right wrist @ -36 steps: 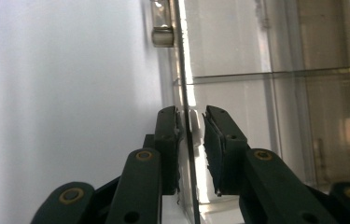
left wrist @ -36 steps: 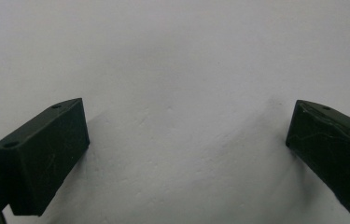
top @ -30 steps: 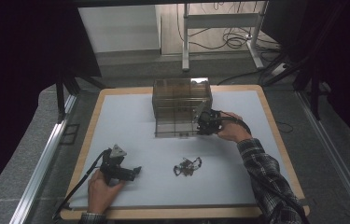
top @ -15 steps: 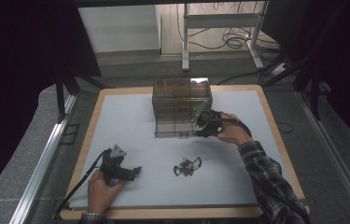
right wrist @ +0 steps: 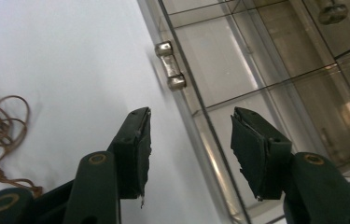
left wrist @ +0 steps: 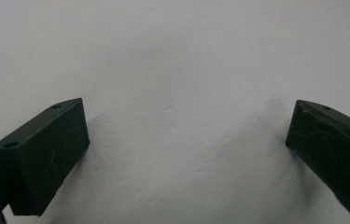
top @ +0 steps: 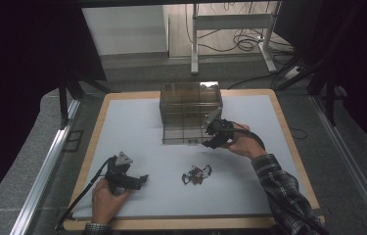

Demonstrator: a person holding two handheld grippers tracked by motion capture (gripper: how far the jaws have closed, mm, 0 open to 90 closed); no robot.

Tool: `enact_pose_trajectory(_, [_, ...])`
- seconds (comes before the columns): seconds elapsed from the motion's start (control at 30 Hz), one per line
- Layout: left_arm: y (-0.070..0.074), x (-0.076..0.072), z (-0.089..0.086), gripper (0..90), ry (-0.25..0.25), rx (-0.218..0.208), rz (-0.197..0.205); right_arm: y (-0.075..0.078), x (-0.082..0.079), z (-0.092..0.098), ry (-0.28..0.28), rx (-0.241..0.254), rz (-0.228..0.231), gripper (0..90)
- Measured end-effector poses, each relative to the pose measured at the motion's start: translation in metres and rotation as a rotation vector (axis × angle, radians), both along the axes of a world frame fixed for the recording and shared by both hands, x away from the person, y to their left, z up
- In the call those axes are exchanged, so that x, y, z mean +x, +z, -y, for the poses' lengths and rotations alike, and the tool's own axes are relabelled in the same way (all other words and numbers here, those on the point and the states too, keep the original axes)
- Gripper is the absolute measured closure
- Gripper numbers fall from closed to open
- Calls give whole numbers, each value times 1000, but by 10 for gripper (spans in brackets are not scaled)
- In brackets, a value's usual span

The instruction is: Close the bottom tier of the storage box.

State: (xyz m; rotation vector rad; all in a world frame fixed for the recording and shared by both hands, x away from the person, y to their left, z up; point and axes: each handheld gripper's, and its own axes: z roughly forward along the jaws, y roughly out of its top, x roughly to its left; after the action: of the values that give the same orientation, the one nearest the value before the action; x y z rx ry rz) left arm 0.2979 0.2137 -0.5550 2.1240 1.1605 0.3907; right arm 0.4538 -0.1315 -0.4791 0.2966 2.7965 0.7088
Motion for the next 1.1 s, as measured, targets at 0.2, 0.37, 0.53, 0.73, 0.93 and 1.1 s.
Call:
enact_pose_trajectory(0.2, [0, 0, 0, 0, 0, 0, 0, -3, -7, 2, -25, 26, -4, 460])
enact_pose_trajectory(0.37, [0, 0, 0, 0, 0, 0, 0, -8, -15, 2, -55, 16, 21, 448])
enact_pose_trajectory(0.53, [0, 0, 0, 0, 0, -1, 0, -10, -20, 4, -90, 56, -3, 447])
enact_pose_trajectory(0.73, [0, 0, 0, 0, 1, -1, 0, -14, -26, 6, -110, 85, -20, 448])
enact_pose_trajectory(0.93, [0, 0, 0, 0, 1, -1, 0, -16, -32, 8, -116, 102, -37, 452])
enact_pose_trajectory(1.1, [0, 0, 0, 0, 1, 0, 0, -15, -38, 9, -126, 145, -66, 451])
